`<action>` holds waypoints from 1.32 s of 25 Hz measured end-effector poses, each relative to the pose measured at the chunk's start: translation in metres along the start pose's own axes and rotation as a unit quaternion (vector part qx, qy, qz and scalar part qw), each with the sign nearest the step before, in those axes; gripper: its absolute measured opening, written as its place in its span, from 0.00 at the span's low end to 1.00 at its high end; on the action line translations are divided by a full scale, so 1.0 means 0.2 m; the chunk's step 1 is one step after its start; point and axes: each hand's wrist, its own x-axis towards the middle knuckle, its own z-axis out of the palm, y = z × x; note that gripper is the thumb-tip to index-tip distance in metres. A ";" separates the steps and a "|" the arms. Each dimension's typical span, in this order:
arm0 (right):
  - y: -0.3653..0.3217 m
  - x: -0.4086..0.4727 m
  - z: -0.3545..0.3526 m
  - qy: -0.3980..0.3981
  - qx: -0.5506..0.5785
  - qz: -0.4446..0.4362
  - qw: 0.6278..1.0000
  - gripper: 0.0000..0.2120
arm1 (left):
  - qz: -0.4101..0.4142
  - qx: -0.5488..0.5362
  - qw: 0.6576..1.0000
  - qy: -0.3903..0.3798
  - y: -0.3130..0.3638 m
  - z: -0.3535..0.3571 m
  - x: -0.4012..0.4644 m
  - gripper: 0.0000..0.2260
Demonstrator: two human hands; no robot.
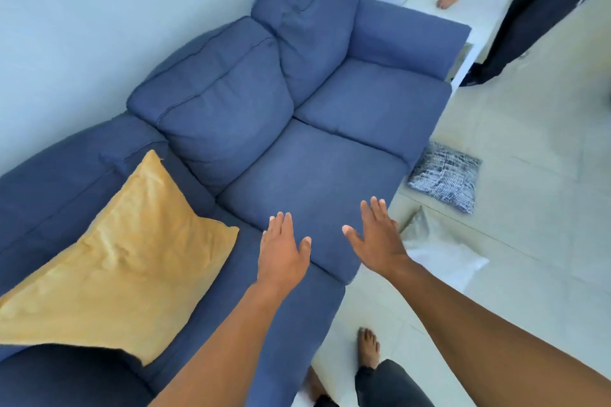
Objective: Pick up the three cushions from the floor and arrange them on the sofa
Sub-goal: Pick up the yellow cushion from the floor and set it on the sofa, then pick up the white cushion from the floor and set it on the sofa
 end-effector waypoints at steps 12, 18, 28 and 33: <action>1.19 -0.18 -0.28 0.039 0.070 0.176 0.981 0.36 | 0.174 0.142 0.963 -0.151 0.95 0.73 0.19 0.32; 1.58 -0.10 -0.37 0.017 0.099 0.197 0.975 0.36 | 0.163 0.146 0.957 -0.189 1.27 1.05 0.30 0.32; 2.01 0.26 -0.34 0.039 0.181 0.294 0.938 0.37 | 0.165 0.175 0.931 -0.274 1.48 1.50 0.77 0.32; 2.30 0.53 -0.12 0.016 0.209 0.329 0.921 0.37 | 0.148 0.206 0.914 -0.316 1.48 1.87 1.09 0.32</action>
